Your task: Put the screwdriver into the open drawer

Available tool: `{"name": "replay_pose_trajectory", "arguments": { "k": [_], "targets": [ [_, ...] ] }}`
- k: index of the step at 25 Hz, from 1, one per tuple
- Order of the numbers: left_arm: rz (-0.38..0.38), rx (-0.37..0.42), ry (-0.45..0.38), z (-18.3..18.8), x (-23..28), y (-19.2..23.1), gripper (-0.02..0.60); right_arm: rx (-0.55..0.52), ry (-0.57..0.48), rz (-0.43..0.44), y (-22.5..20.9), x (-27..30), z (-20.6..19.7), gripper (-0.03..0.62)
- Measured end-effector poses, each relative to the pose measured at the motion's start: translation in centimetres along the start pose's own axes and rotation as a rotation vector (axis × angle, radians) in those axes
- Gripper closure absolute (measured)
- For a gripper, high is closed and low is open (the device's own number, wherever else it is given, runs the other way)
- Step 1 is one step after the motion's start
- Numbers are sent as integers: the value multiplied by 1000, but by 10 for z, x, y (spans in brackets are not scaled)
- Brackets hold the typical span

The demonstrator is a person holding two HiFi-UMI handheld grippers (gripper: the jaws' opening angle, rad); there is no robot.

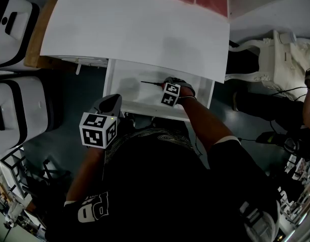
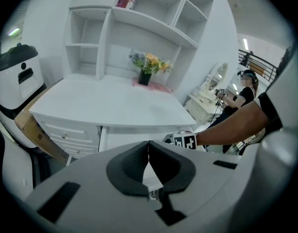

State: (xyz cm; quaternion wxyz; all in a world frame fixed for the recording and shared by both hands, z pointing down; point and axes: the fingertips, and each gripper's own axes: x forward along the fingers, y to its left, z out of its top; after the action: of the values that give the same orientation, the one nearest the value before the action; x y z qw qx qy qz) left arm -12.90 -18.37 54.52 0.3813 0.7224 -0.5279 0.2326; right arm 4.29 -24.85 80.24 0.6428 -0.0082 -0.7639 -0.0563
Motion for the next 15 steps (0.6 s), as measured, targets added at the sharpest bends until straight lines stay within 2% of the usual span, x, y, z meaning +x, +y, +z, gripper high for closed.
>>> {"name": "replay_pose_trajectory", "arguments": {
  "k": [15],
  "targets": [
    [-27, 26, -1, 4, 2, 3, 566, 33, 22, -21, -1, -4, -3, 453]
  ]
}}
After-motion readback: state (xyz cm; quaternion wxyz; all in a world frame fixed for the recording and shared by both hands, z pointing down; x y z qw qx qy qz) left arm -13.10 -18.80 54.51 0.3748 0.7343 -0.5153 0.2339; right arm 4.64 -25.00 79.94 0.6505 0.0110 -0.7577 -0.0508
